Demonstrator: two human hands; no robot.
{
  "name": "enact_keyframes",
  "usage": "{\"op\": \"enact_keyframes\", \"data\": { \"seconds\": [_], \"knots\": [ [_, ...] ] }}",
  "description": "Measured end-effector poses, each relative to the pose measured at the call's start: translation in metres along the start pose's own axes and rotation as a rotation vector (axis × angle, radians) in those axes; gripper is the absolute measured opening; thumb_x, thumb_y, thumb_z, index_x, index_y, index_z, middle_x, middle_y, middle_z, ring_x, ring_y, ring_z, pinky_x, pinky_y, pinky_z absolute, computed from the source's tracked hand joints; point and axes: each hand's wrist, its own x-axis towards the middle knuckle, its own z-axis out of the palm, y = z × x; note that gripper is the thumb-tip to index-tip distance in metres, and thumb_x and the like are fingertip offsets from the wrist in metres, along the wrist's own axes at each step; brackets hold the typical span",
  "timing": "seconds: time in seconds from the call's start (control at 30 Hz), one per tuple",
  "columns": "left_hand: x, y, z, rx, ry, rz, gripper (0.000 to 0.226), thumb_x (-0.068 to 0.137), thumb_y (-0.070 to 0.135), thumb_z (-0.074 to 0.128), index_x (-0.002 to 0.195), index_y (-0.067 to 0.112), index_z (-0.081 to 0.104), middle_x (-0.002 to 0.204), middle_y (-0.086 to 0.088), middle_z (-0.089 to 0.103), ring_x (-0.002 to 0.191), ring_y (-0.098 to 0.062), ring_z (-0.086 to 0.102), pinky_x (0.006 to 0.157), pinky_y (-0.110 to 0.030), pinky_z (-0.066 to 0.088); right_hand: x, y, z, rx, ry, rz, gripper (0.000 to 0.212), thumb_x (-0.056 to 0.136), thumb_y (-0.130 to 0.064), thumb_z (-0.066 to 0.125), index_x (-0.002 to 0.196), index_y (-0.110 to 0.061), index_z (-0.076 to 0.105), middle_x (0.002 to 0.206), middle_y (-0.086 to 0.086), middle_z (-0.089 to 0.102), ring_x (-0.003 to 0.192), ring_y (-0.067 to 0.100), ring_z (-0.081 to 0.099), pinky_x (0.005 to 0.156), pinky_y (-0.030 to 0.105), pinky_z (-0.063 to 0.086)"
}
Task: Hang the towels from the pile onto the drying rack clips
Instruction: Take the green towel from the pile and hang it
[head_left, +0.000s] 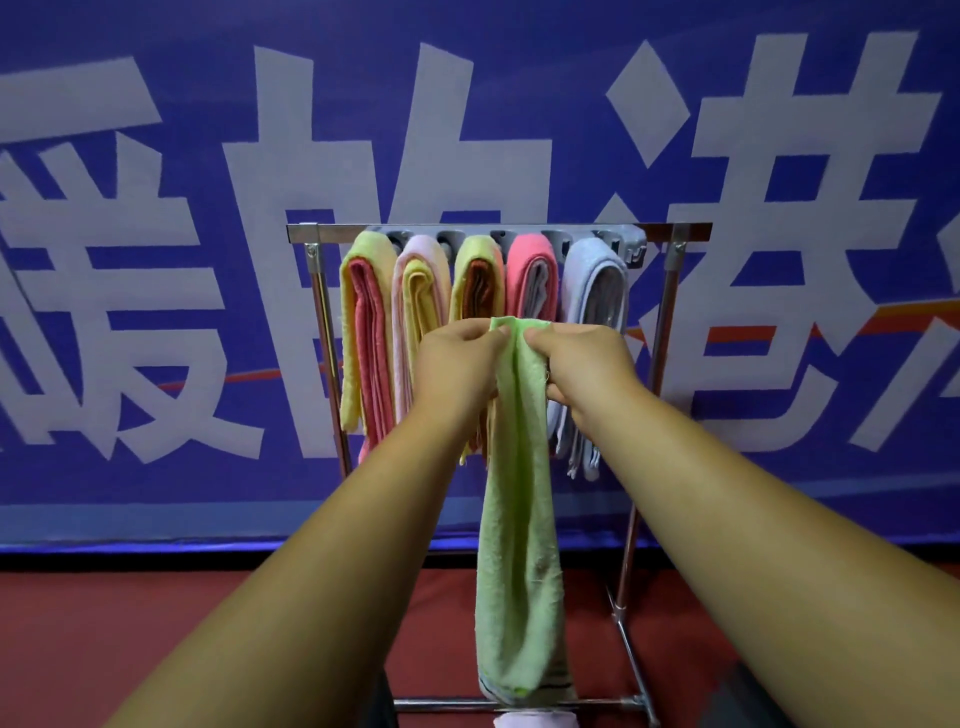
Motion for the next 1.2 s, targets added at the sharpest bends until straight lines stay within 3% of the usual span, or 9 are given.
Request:
{"op": "enact_keyframes", "data": {
  "seconds": [0.27, 0.37, 0.43, 0.6, 0.7, 0.87, 0.97, 1.07, 1.2],
  "knots": [
    [-0.017, -0.017, 0.005, 0.077, -0.178, 0.015, 0.043, 0.095, 0.011, 0.056, 0.096, 0.045, 0.082, 0.100, 0.005, 0.082, 0.101, -0.016, 0.077, 0.097, -0.049, 0.062, -0.011, 0.024, 0.000, -0.233, -0.075, -0.140, 0.022, 0.104, -0.019, 0.063, 0.106, -0.028, 0.082, 0.091, 0.001, 0.082, 0.089, 0.023, 0.079, 0.088, 0.046, 0.065],
    [-0.016, -0.021, 0.005, 0.044, -0.225, -0.045, 0.059, 0.087, -0.001, 0.048, 0.105, 0.046, 0.081, 0.102, 0.007, 0.081, 0.105, -0.016, 0.074, 0.104, -0.050, 0.058, -0.013, 0.028, -0.004, -0.276, -0.146, -0.156, 0.035, 0.104, -0.016, 0.053, 0.115, -0.038, 0.078, 0.082, 0.004, 0.080, 0.071, 0.023, 0.075, 0.056, 0.033, 0.060],
    [-0.015, -0.023, 0.005, 0.025, -0.271, -0.071, 0.071, 0.076, -0.001, 0.050, 0.135, 0.031, 0.072, 0.116, 0.006, 0.078, 0.115, -0.014, 0.071, 0.108, -0.046, 0.056, -0.014, 0.030, -0.004, -0.283, -0.164, -0.150, 0.041, 0.099, -0.011, 0.052, 0.118, -0.036, 0.077, 0.073, 0.003, 0.078, 0.059, 0.018, 0.072, 0.045, 0.025, 0.050],
    [-0.016, -0.021, 0.007, -0.104, -0.303, -0.187, 0.067, 0.085, -0.023, 0.040, 0.143, 0.001, 0.061, 0.111, -0.009, 0.073, 0.100, -0.014, 0.068, 0.118, -0.047, 0.044, -0.012, 0.037, -0.006, -0.273, -0.114, -0.171, 0.042, 0.091, -0.009, 0.062, 0.125, -0.028, 0.078, 0.090, -0.003, 0.082, 0.090, 0.020, 0.079, 0.086, 0.049, 0.066],
    [-0.008, -0.026, 0.003, -0.086, -0.298, -0.179, 0.071, 0.075, -0.015, 0.044, 0.137, 0.007, 0.069, 0.123, -0.019, 0.073, 0.106, -0.021, 0.066, 0.116, -0.048, 0.048, -0.008, 0.039, -0.008, -0.271, -0.079, -0.181, 0.031, 0.097, -0.013, 0.063, 0.119, -0.027, 0.080, 0.089, -0.002, 0.081, 0.087, 0.020, 0.079, 0.084, 0.051, 0.066],
    [-0.001, -0.028, -0.007, 0.017, -0.188, -0.113, 0.051, 0.089, -0.012, 0.050, 0.122, 0.016, 0.078, 0.093, 0.004, 0.077, 0.084, -0.007, 0.073, 0.089, -0.033, 0.064, 0.000, 0.034, -0.011, -0.105, -0.094, -0.077, 0.024, 0.094, -0.017, 0.061, 0.108, -0.025, 0.080, 0.095, 0.014, 0.081, 0.096, 0.041, 0.078, 0.087, 0.066, 0.062],
    [0.009, -0.041, -0.017, 0.081, -0.168, -0.096, 0.051, 0.089, -0.003, 0.066, 0.137, 0.013, 0.062, 0.125, -0.003, 0.071, 0.110, -0.015, 0.069, 0.086, -0.029, 0.056, 0.006, 0.025, -0.014, 0.073, -0.075, -0.014, 0.025, 0.088, -0.010, 0.061, 0.106, -0.013, 0.078, 0.106, 0.024, 0.079, 0.105, 0.044, 0.076, 0.091, 0.065, 0.061],
    [0.019, -0.058, -0.026, 0.076, -0.348, -0.181, 0.071, 0.083, 0.012, 0.082, 0.147, 0.010, 0.052, 0.130, -0.006, 0.073, 0.121, -0.023, 0.070, 0.107, -0.042, 0.052, 0.013, 0.015, -0.018, 0.202, -0.098, 0.022, 0.022, 0.083, -0.006, 0.061, 0.103, -0.001, 0.071, 0.096, 0.022, 0.069, 0.094, 0.042, 0.073, 0.094, 0.072, 0.055],
    [0.015, -0.068, -0.024, 0.078, -0.551, -0.204, 0.056, 0.088, 0.015, 0.083, 0.139, 0.013, 0.061, 0.127, -0.009, 0.076, 0.122, -0.037, 0.070, 0.111, -0.058, 0.050, 0.021, 0.002, -0.025, 0.327, -0.181, 0.037, 0.018, 0.097, 0.001, 0.055, 0.108, 0.000, 0.070, 0.091, 0.013, 0.075, 0.086, 0.028, 0.076, 0.080, 0.046, 0.067]
  ]
}}
